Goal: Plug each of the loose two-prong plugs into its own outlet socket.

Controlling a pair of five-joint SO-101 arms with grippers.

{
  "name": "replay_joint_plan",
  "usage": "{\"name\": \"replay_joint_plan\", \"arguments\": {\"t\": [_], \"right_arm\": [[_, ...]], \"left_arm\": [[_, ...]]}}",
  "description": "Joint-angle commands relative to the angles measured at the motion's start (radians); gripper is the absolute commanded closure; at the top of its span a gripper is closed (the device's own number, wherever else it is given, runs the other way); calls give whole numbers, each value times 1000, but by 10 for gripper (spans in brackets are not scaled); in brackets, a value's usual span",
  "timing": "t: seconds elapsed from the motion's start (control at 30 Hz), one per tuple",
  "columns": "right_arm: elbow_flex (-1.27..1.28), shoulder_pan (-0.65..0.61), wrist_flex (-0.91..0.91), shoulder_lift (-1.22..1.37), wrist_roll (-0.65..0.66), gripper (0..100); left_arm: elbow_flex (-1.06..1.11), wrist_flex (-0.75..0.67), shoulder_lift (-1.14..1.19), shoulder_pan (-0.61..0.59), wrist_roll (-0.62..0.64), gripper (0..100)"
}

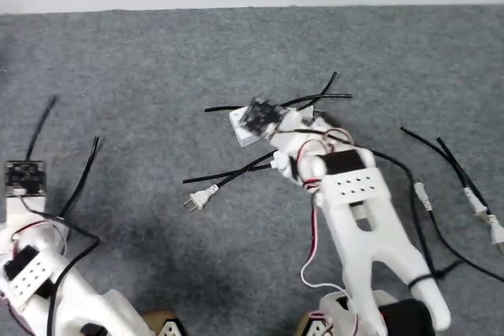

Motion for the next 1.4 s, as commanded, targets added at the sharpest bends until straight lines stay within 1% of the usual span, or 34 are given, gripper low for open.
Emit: {"name": "replay_joint_plan", "arguments": {"t": [0.0,0.07,0.17,0.27,0.37,0.47,0.63,0.7,0.83,1.03,1.27,1.3,1.37], "right_arm": [[-89,-58,-18,65,23,649],[-176,-65,25,139,23,649],[-339,-77,142,263,25,649],[-500,-88,251,381,26,649],[-657,-111,354,479,31,649],[-806,-173,481,565,112,649],[-987,-305,653,679,190,649],[-1022,-346,673,723,210,649],[-1034,-392,651,814,235,649],[-1036,-389,628,924,282,649],[-1048,-355,619,957,301,653],[-1049,-348,619,958,311,667],[-1049,-332,621,958,319,740]], "left_arm": [[5,-31,-15,-14,-86,935],[5,-31,-15,-35,-84,870],[12,-55,-15,-41,-84,773],[62,-141,-15,-58,-84,712],[131,-235,-15,-63,-83,694],[165,-276,-23,-89,-69,692],[166,-273,-23,-107,69,692],[168,-247,-20,-115,114,692],[165,-150,-23,-110,121,692],[168,-149,-23,-115,118,692],[168,-146,-18,-110,118,692],[168,-146,-18,-110,118,692],[170,-146,-17,-112,118,692]]}}
